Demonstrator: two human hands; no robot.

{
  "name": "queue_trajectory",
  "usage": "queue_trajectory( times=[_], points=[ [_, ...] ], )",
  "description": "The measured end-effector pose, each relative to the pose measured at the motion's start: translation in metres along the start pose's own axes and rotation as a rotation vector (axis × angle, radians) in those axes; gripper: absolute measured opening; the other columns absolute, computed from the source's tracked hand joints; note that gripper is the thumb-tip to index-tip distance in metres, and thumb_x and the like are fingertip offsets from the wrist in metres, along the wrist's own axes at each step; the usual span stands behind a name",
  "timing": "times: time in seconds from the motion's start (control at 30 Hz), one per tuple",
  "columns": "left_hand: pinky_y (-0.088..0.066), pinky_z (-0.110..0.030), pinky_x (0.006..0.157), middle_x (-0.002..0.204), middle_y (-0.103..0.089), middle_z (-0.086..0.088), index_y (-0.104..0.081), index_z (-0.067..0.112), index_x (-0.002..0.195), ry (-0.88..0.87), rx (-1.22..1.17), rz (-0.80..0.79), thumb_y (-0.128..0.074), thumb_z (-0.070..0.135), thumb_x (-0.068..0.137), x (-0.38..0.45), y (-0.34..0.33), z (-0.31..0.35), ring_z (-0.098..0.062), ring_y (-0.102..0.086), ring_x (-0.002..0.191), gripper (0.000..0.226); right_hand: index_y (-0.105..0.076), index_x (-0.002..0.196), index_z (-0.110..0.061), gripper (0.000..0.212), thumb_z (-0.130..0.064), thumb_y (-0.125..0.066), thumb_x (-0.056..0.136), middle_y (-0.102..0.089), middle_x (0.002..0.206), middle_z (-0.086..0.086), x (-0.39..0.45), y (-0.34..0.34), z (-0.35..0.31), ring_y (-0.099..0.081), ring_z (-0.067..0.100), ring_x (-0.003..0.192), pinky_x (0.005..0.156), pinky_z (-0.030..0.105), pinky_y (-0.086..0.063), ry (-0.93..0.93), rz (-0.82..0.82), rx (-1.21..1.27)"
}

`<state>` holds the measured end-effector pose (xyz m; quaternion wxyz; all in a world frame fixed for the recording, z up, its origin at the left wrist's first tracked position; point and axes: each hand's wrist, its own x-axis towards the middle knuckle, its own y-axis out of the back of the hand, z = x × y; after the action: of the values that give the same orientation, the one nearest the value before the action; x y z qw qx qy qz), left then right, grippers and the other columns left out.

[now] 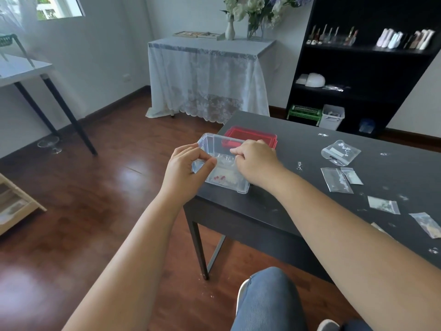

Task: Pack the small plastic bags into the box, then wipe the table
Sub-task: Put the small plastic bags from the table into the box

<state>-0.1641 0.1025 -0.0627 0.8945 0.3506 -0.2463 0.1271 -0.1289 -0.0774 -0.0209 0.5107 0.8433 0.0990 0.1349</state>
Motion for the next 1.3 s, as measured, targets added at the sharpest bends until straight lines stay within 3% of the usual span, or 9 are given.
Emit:
queue_trajectory(
  times=[0.1,0.2,0.33,0.47,0.63,0.77,1.0,1.13,1.3],
  points=[
    [-0.026,-0.002,0.086,0.085,-0.060,0.028,-0.067,0.025,0.078,0.010,0.015,0.002,-0.068,0.032,0.086,0.000,0.002,0.002,0.002,-0.043,0.112,0.011,-0.058,0.132,-0.018,0.044,-0.008,-0.037,0.094,-0.051,0.141,0.006,-0.004,0.001,0.003,-0.039,0.028,0.130,0.109,0.049,-0.029,0.037,0.025,0.087],
    [-0.027,-0.002,0.088,0.086,-0.061,0.023,-0.068,0.022,0.079,-0.004,0.047,0.005,-0.067,0.030,0.086,0.001,0.004,0.007,0.002,-0.046,0.105,0.011,-0.063,0.126,-0.019,0.041,-0.006,-0.041,0.094,-0.057,0.130,0.002,-0.015,0.004,0.007,-0.048,0.020,0.118,0.104,0.038,-0.037,0.091,0.112,0.219],
    [-0.040,-0.040,0.097,0.089,-0.064,0.019,-0.066,0.028,0.085,0.023,0.080,-0.007,-0.059,0.032,0.088,0.005,0.006,0.026,-0.009,-0.053,0.098,0.009,-0.071,0.108,-0.022,0.033,-0.006,-0.050,0.089,-0.060,0.103,-0.005,-0.034,0.014,0.024,-0.050,0.011,0.090,0.081,0.016,-0.035,0.086,0.299,0.326],
    [-0.039,-0.042,0.098,0.092,-0.063,0.018,-0.065,0.031,0.088,-0.008,0.055,-0.026,-0.058,0.032,0.088,0.014,0.000,0.056,-0.010,-0.052,0.101,0.007,-0.071,0.100,-0.026,0.028,-0.007,-0.056,0.087,-0.061,0.100,-0.005,-0.057,0.031,0.065,-0.054,0.004,0.087,0.076,0.001,-0.033,-0.035,0.352,0.361],
    [-0.032,-0.011,0.087,0.092,-0.064,0.014,-0.067,0.027,0.093,-0.219,-0.040,-0.149,-0.061,0.028,0.086,0.024,-0.047,0.113,-0.010,-0.048,0.097,0.009,-0.069,0.097,-0.034,0.026,-0.017,-0.052,0.088,-0.064,0.091,-0.006,-0.079,0.070,0.136,-0.058,0.014,0.083,0.070,0.023,-0.041,-0.343,0.376,0.343],
    [-0.043,-0.029,0.083,0.095,-0.061,0.013,-0.066,0.028,0.100,-0.294,-0.001,-0.324,-0.061,0.031,0.086,0.032,-0.090,0.132,-0.017,-0.051,0.096,0.015,-0.065,0.102,-0.030,0.021,-0.023,-0.054,0.086,-0.063,0.094,-0.005,-0.070,0.096,0.167,-0.056,0.014,0.077,0.062,0.029,-0.040,-0.511,0.288,0.262],
    [-0.046,-0.026,0.078,0.090,-0.062,0.008,-0.069,0.021,0.099,-0.070,0.046,-0.540,-0.058,0.023,0.084,0.085,-0.172,0.149,-0.015,-0.060,0.092,0.018,-0.061,0.082,-0.022,0.024,-0.044,-0.068,0.075,-0.063,0.094,0.001,-0.065,0.076,0.162,-0.059,0.021,0.083,0.062,0.030,-0.041,-0.601,0.102,0.043],
    [-0.043,-0.026,0.072,0.095,-0.064,0.003,-0.066,0.018,0.099,0.099,0.066,-0.622,-0.066,0.031,0.081,0.104,-0.217,0.150,-0.018,-0.060,0.093,0.022,-0.061,0.098,-0.016,0.033,-0.040,-0.069,0.077,-0.052,0.111,0.007,-0.067,0.062,0.157,-0.057,0.031,0.101,0.077,0.036,-0.046,-0.604,0.110,-0.050],
    [-0.040,-0.029,0.071,0.118,-0.058,-0.004,-0.051,0.018,0.127,0.224,0.061,-0.569,-0.069,0.043,0.078,0.113,-0.251,0.150,-0.021,-0.056,0.098,0.057,-0.050,0.104,-0.019,0.040,-0.028,-0.075,0.075,-0.043,0.109,0.006,-0.068,0.065,0.161,-0.058,0.032,0.091,0.073,0.036,-0.045,-0.647,0.118,0.134]
  ],
)
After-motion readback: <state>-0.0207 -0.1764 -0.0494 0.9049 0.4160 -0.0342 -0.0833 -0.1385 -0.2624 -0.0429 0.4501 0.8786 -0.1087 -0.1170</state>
